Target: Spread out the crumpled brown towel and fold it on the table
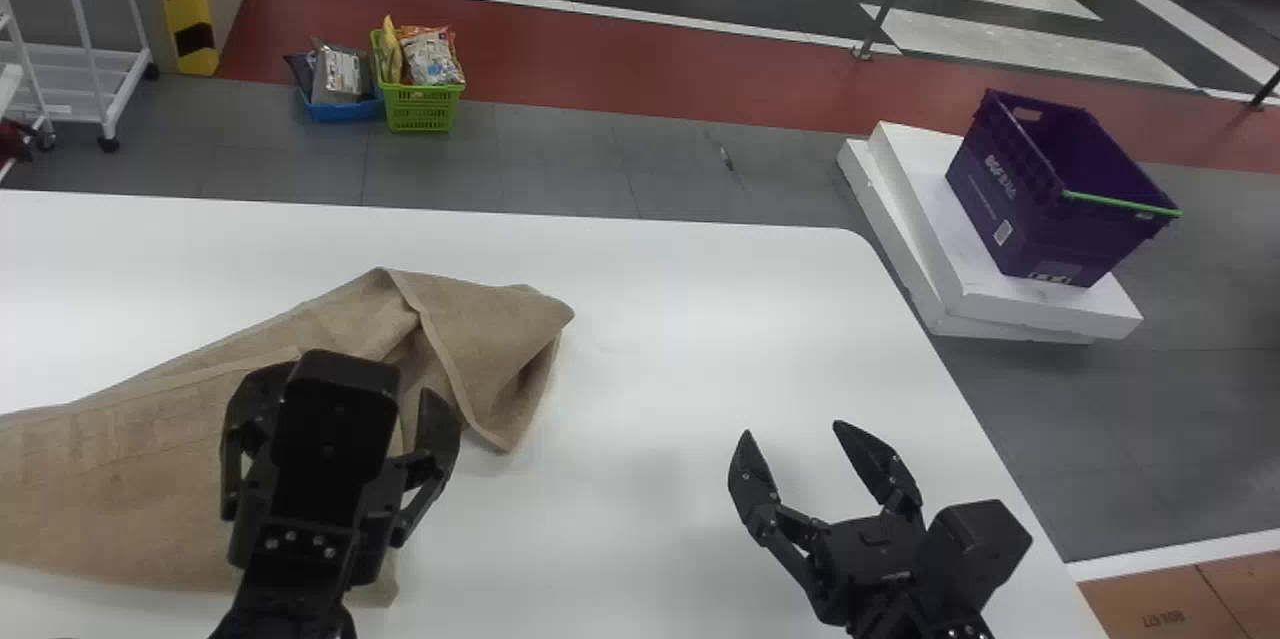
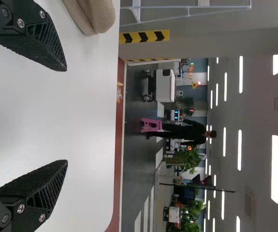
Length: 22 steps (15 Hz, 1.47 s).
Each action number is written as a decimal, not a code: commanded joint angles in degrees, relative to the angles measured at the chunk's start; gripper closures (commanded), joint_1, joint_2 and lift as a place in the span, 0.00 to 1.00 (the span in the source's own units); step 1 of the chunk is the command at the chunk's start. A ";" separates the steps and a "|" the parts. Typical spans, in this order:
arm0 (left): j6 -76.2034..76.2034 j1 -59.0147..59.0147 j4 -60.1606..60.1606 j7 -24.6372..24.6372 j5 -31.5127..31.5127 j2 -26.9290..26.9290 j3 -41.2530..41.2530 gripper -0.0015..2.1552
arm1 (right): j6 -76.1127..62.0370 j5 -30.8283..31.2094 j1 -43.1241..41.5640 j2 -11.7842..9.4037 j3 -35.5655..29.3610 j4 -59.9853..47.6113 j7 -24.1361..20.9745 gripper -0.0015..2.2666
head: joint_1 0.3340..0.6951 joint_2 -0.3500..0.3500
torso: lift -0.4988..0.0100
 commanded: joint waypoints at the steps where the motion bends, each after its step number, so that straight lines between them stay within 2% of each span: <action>1: 3.32 -1.21 1.11 0.12 -0.18 -0.08 -0.71 0.10 | -0.19 0.00 -0.07 0.05 0.11 0.23 0.00 0.07 | 1.00 0.03 | 0.73; 6: 7.89 -3.67 4.10 1.53 -4.05 -0.70 -1.68 0.10 | -0.19 0.09 -0.78 0.05 0.99 1.19 0.00 0.07 | 1.00 0.05 | 0.73; 11: 15.45 -5.96 5.33 1.61 -4.40 -1.75 -1.59 0.10 | -0.37 0.00 -1.13 -0.18 0.99 1.54 0.00 0.07 | 1.00 0.09 | 0.73; 15: 15.62 -6.75 6.04 2.23 -4.40 -1.84 -0.89 0.21 | -0.72 0.00 -1.21 -0.35 0.99 2.16 0.00 0.07 | 1.00 0.10 | 0.73; 16: 15.62 -6.83 6.12 2.23 -4.31 -1.84 -0.62 0.32 | -0.90 0.00 -1.30 -0.35 0.99 2.42 0.00 0.07 | 1.00 0.10 | 0.73; 17: 15.62 -6.83 6.30 2.23 -4.40 -1.84 -0.36 0.37 | -0.90 0.00 -1.30 -0.35 1.08 2.51 0.00 0.07 | 1.00 0.11 | 0.73; 22: 18.79 -6.75 6.21 2.14 -4.58 -1.75 0.17 0.37 | -1.60 0.00 -1.30 -0.35 1.43 2.42 0.00 0.07 | 1.00 0.13 | 0.73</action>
